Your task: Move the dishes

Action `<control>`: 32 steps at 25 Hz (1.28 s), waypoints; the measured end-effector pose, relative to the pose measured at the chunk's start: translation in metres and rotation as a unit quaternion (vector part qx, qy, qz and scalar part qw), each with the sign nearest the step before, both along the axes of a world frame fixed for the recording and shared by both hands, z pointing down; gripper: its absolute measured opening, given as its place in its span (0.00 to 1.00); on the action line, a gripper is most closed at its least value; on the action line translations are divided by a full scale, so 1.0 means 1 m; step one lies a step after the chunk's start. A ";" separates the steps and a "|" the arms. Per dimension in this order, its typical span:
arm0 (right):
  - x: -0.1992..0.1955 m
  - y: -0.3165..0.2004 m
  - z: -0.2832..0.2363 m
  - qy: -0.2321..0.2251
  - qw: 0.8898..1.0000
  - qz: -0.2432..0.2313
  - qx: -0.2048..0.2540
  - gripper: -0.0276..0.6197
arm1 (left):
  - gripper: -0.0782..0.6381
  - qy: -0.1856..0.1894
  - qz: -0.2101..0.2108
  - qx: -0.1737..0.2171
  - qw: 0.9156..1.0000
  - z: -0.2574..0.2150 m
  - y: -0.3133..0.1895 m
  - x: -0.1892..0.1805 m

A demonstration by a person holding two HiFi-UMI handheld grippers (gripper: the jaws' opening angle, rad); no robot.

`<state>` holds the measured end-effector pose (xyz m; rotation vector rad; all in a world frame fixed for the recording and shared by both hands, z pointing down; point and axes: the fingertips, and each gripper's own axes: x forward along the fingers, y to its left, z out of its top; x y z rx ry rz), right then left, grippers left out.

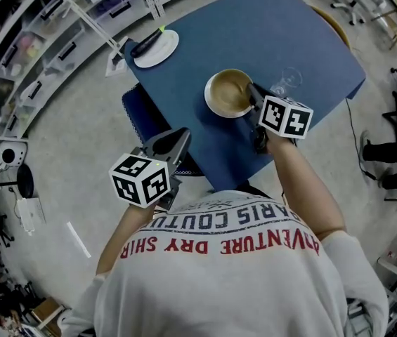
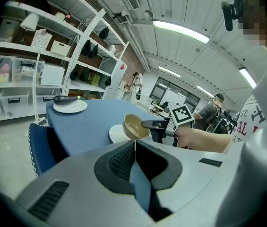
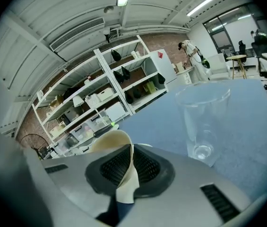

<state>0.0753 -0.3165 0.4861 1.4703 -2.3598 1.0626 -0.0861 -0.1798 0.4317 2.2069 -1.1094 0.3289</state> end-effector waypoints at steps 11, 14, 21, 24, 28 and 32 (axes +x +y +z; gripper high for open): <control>0.037 0.039 -0.035 -0.013 0.999 0.034 0.026 0.09 | 0.15 0.009 0.048 0.014 0.999 -0.005 0.010 0.024; 0.055 0.052 -0.034 -0.011 0.999 0.045 0.025 0.09 | 0.15 0.011 0.060 0.017 0.998 -0.006 0.013 0.035; 0.092 0.078 -0.011 0.009 0.997 0.073 -0.004 0.09 | 0.15 0.014 0.082 0.014 0.996 -0.003 0.017 0.055; 0.103 0.087 0.002 0.016 0.996 0.082 -0.020 0.09 | 0.15 0.013 0.089 0.009 0.996 0.000 0.019 0.060; 0.112 0.096 0.020 0.024 0.995 0.090 -0.039 0.09 | 0.15 0.012 0.092 0.005 0.996 0.004 0.021 0.063; 0.113 0.098 0.033 0.029 0.994 0.096 -0.054 0.09 | 0.15 0.011 0.096 0.000 0.995 0.007 0.021 0.062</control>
